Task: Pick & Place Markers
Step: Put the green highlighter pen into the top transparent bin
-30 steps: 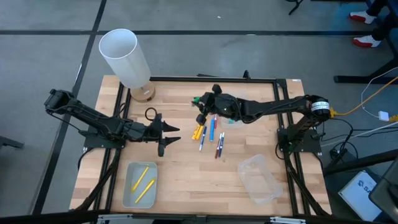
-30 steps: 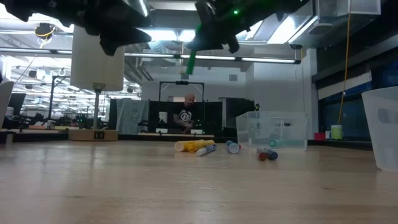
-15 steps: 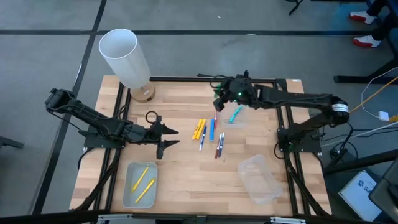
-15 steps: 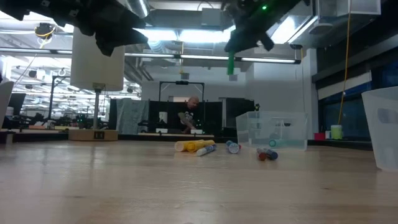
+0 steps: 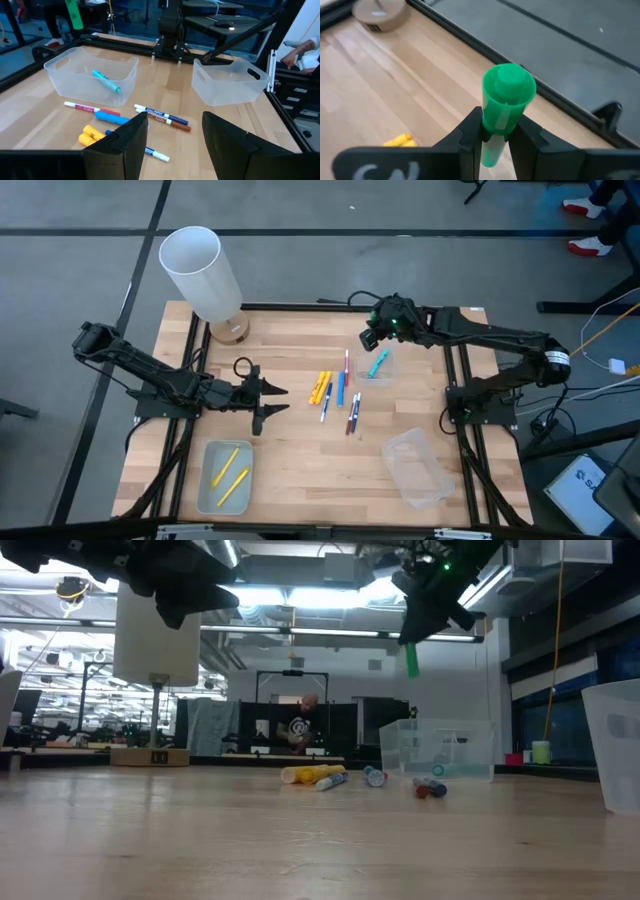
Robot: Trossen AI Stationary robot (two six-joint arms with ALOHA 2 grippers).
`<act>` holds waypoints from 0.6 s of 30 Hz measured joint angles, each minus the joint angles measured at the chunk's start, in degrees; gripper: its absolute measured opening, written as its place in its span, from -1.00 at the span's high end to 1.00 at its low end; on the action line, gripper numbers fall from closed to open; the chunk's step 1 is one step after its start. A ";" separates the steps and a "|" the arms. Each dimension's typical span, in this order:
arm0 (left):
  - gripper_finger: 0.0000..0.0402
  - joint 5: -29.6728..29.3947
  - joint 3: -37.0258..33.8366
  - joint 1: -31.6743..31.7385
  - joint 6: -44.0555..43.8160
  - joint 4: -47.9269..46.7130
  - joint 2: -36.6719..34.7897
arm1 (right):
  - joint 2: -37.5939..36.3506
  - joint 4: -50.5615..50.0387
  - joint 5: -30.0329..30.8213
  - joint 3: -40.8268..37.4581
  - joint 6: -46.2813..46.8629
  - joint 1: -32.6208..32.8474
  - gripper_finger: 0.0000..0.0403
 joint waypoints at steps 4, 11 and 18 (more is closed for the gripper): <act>0.08 0.06 0.00 0.00 1.10 -0.01 0.00 | 0.00 -3.38 -0.24 0.00 1.98 -1.02 0.64; 0.08 0.10 0.00 0.00 1.65 -0.96 0.00 | 0.00 -6.84 -0.61 0.00 4.94 -1.68 0.64; 0.08 0.10 0.00 0.00 2.11 -1.17 0.00 | 0.00 -7.57 -2.14 0.00 7.38 -1.66 0.64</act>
